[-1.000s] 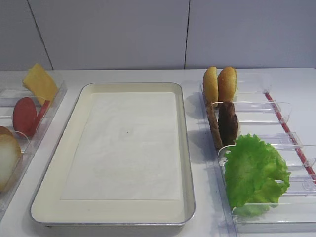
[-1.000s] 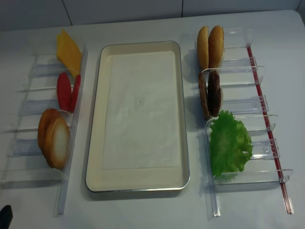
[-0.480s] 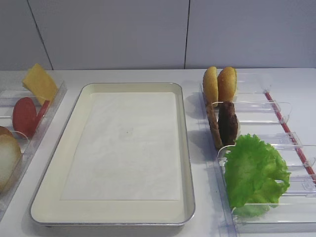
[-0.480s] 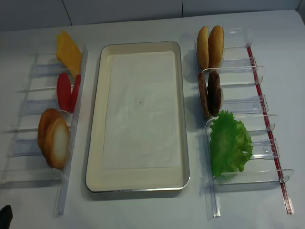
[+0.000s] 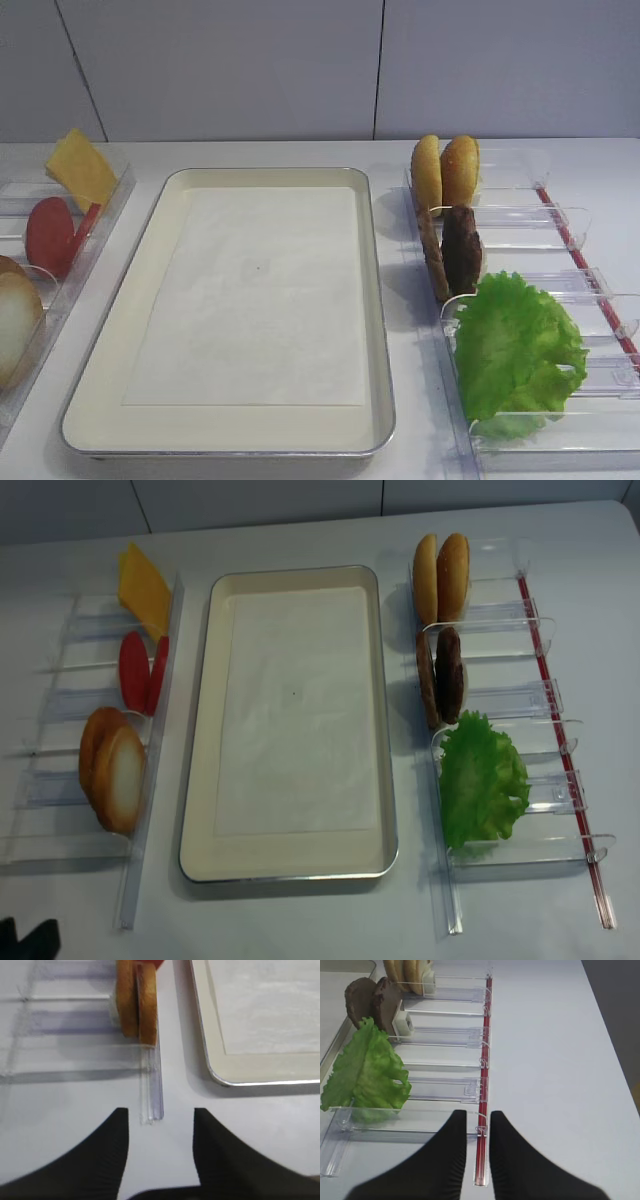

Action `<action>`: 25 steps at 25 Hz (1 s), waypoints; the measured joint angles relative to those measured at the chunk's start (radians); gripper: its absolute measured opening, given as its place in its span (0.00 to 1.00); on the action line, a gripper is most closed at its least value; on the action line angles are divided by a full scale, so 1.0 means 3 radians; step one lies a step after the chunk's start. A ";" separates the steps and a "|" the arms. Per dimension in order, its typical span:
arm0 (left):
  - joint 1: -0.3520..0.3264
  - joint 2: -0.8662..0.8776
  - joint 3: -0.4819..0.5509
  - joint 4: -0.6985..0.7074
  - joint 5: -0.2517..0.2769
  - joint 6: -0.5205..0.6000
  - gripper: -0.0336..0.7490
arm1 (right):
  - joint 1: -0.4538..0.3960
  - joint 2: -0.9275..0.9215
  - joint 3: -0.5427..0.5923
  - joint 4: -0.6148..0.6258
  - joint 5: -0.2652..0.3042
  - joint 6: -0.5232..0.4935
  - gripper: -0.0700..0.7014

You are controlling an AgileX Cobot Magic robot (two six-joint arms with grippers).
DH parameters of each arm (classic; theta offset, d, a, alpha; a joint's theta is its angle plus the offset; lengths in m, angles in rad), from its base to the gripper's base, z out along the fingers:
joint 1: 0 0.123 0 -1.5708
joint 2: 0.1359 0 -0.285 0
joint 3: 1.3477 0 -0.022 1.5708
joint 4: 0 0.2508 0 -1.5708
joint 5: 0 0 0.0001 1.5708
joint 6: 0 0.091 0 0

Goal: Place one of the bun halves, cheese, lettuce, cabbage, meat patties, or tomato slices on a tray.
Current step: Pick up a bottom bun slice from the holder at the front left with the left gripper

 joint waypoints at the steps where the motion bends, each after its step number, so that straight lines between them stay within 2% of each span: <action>1: 0.0000 0.0161 0.0000 -0.0050 0.0024 -0.0008 0.43 | 0.0000 0.0000 0.0000 0.0000 0.0000 0.0000 0.27; 10: 0.0000 0.1362 -0.0302 -0.0205 0.0018 0.0185 0.44 | 0.0000 0.0000 0.0000 0.0000 0.0000 0.0000 0.27; 19: 0.0000 0.2362 -0.0640 -0.0190 -0.0429 0.0364 0.45 | 0.0000 0.0000 0.0000 0.0000 0.0000 0.0007 0.27; 25: 0.0000 0.2898 -0.0825 -0.0196 -0.0606 0.0496 0.45 | 0.0000 0.0000 0.0000 0.0000 0.0000 0.0007 0.27</action>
